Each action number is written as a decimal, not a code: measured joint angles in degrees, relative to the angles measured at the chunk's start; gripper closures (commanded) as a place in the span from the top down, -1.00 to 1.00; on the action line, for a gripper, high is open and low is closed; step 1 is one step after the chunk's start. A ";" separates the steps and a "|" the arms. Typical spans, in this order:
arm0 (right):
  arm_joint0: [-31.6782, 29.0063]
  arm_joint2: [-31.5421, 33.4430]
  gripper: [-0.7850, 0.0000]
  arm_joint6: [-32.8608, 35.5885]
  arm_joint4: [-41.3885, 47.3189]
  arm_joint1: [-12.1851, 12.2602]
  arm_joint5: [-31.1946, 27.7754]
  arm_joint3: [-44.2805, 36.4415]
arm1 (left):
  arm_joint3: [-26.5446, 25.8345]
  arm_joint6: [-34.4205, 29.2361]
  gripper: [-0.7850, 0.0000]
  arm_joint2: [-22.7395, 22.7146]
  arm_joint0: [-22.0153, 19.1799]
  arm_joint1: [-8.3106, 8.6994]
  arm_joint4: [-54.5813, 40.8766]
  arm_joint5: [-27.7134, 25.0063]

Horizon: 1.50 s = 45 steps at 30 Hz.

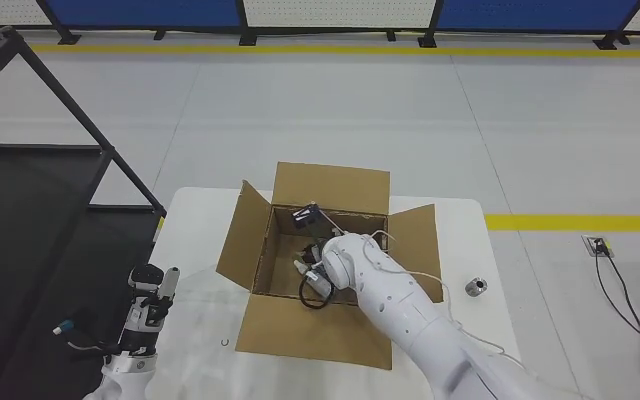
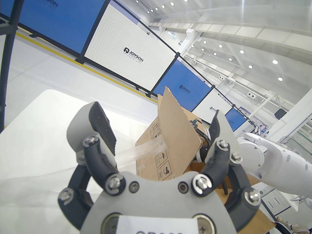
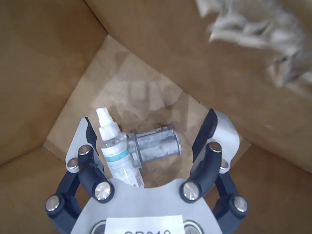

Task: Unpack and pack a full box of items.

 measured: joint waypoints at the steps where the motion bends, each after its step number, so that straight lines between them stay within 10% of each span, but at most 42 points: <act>1: -0.71 0.72 1.00 -1.37 -0.53 0.64 -0.01 -1.70 | 0.00 0.00 1.00 0.00 0.00 0.00 0.00 0.00; 14: -28.80 20.81 1.00 -3.44 -20.43 14.13 2.04 -53.07 | 0.00 0.00 1.00 0.00 0.00 0.00 0.00 0.00; 22: -47.79 33.49 1.00 -6.85 -27.53 17.30 4.90 -78.46 | 0.00 0.00 1.00 0.00 0.00 0.00 0.00 0.00; 35: -62.94 57.96 1.00 -20.87 -9.46 18.34 10.81 -79.81 | 0.00 0.00 1.00 0.00 0.00 0.00 0.00 0.00; 45: -59.84 61.92 1.00 -7.81 -14.89 19.95 3.60 -65.32 | 0.00 0.00 1.00 0.00 0.00 0.00 0.00 0.00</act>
